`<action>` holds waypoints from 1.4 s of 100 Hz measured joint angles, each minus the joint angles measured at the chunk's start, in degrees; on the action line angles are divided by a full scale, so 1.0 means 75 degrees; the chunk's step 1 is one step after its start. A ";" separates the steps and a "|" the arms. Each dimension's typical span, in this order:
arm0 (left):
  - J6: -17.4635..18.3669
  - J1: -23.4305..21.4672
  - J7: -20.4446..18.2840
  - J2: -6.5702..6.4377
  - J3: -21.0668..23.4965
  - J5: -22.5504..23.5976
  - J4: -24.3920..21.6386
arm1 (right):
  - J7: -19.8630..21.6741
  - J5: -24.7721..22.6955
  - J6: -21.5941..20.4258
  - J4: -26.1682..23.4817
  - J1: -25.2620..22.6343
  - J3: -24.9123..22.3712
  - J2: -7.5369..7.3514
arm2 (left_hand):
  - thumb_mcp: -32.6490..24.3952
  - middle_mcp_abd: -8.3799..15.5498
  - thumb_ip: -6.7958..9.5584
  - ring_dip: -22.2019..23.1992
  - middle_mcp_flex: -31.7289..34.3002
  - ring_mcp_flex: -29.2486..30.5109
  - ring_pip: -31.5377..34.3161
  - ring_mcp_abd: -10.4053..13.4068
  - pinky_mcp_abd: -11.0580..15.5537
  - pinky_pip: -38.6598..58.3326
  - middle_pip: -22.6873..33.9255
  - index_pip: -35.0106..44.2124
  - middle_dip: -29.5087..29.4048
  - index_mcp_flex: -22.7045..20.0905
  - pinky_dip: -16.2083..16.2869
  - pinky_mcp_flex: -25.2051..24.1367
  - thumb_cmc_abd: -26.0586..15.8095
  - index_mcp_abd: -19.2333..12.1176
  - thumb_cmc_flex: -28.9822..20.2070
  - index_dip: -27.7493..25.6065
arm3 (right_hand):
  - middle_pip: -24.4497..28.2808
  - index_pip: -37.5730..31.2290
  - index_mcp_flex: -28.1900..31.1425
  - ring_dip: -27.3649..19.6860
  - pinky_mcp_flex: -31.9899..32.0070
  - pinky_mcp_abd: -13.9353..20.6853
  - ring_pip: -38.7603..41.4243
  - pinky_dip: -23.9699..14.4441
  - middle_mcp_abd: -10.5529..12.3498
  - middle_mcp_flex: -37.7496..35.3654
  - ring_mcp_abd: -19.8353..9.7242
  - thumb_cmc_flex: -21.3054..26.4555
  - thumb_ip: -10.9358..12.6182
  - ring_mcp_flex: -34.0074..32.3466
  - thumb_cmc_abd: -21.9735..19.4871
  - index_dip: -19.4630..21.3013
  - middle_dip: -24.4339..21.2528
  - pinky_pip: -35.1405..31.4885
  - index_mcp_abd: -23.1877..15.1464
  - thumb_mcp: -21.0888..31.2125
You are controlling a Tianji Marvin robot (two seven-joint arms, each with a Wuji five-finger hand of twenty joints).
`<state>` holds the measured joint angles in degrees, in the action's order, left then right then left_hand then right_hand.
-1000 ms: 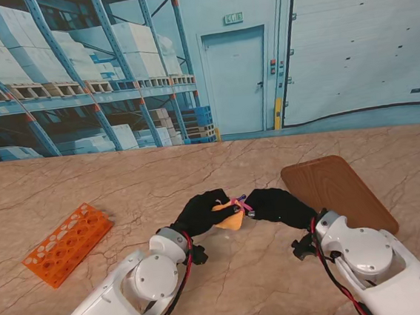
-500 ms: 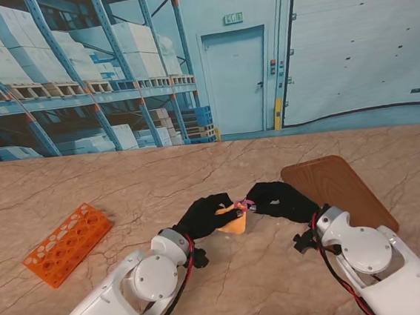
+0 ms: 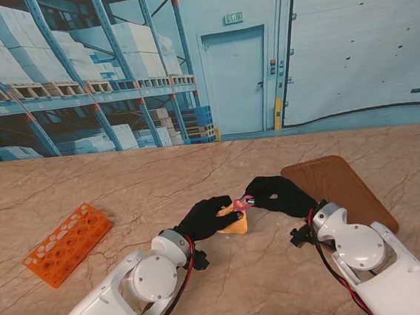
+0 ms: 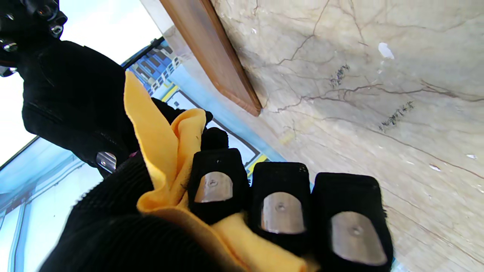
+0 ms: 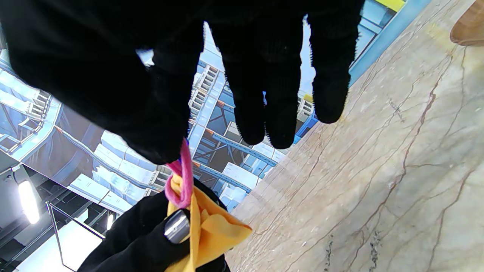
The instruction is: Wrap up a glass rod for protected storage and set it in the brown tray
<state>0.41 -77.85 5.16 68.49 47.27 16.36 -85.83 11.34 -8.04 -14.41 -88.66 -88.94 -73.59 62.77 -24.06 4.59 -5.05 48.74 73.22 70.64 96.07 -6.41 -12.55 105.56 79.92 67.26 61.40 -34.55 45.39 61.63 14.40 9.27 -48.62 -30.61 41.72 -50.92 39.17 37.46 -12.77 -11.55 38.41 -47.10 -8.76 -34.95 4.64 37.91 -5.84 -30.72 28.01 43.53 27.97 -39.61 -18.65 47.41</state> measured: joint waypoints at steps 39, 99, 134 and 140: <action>-0.0004 0.0000 -0.0068 -0.0024 -0.0029 -0.0011 -0.0014 | -0.0406 -0.0285 -0.0013 0.0258 0.0251 0.0153 0.0084 | -0.0018 0.0000 0.0008 -0.0017 0.0001 0.0000 0.0036 0.0017 0.0022 0.0000 0.0067 -0.0001 -0.0026 0.0000 0.0111 0.0001 -0.0012 0.0000 0.0000 0.0000 | 0.0074 0.0000 -0.0154 0.0000 -0.0018 0.0000 0.0076 0.0000 0.0007 -0.0017 0.0000 0.0092 -0.0001 -0.0015 -0.0164 -0.0140 -0.0012 -0.0181 -0.0238 -0.0430; 0.0043 -0.0060 -0.0066 -0.0041 -0.0016 -0.0002 -0.0080 | -0.0748 -0.0497 0.0059 0.0509 0.0385 0.0313 0.0154 | -0.0019 0.0000 0.0008 -0.0017 0.0003 0.0001 0.0127 0.0027 0.0033 0.0000 0.0068 -0.0120 -0.0028 -0.0001 0.0113 0.0001 0.0011 0.0000 0.0000 0.0000 | 0.0120 -0.0002 -0.0223 0.0000 -0.0034 0.0000 0.0164 0.0101 0.0009 -0.0146 0.0000 0.0385 -0.0092 -0.0035 -0.0321 -0.0654 -0.0095 -0.0372 -0.0243 -0.0898; 0.0059 -0.0066 -0.0093 -0.0059 -0.0010 -0.0006 -0.0109 | -0.0923 -0.0342 0.0317 0.0529 0.0421 0.0388 0.0223 | -0.0024 0.0000 0.0008 -0.0017 0.0004 0.0001 0.0127 0.0029 0.0037 0.0000 0.0069 -0.0127 -0.0040 -0.0001 0.0113 0.0001 -0.0004 0.0000 0.0000 -0.0010 | 0.0193 -0.0003 -0.0228 0.0000 -0.0036 0.0000 0.0245 0.0187 0.0009 -0.0146 0.0000 0.0401 -0.0093 -0.0036 -0.0386 -0.0950 -0.0101 -0.0426 -0.0243 -0.0986; 0.0058 -0.0067 -0.0106 -0.0061 -0.0010 -0.0006 -0.0116 | -0.0937 -0.0312 0.0330 0.0519 0.0421 0.0391 0.0235 | -0.0025 0.0000 0.0008 -0.0017 0.0004 0.0001 0.0127 0.0029 0.0037 0.0000 0.0070 -0.0128 -0.0071 -0.0001 0.0113 0.0001 -0.0004 0.0000 0.0000 -0.0011 | 0.0200 -0.0003 -0.0228 0.0000 -0.0036 0.0000 0.0250 0.0193 0.0009 -0.0146 0.0000 0.0403 -0.0093 -0.0036 -0.0391 -0.1076 -0.0103 -0.0432 -0.0243 -0.0987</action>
<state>0.85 -78.35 4.37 68.04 47.19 16.32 -86.70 4.31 -10.38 -11.93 -84.77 -85.78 -70.65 64.53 -24.25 4.59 -4.99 48.61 73.24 70.65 97.02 -6.19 -12.28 105.56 80.45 66.30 60.86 -34.56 46.24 61.64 14.37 9.27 -48.62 -30.69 43.21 -50.94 37.46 37.46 -13.04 -11.56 40.28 -45.66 -8.68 -36.05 4.63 40.93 -6.53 -30.99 25.08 35.46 27.20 -42.84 -20.47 40.01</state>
